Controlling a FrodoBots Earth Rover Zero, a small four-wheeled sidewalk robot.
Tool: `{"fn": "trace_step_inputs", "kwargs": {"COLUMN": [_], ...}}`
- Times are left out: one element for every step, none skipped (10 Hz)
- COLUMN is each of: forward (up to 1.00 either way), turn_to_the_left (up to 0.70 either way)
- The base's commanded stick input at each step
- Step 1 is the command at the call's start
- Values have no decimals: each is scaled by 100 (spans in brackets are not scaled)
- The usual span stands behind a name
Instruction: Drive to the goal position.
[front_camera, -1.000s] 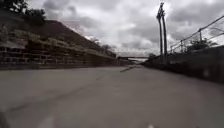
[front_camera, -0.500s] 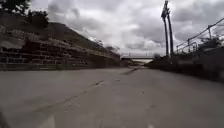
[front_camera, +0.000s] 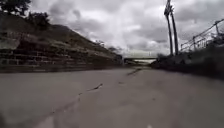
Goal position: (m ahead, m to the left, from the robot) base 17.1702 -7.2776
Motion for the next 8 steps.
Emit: {"fn": "trace_step_inputs", "kwargs": {"forward": [100,100,100,100,100,100,100,100], "turn_to_the_left": [-40,-38,-22,-6,0,0,0,0]}}
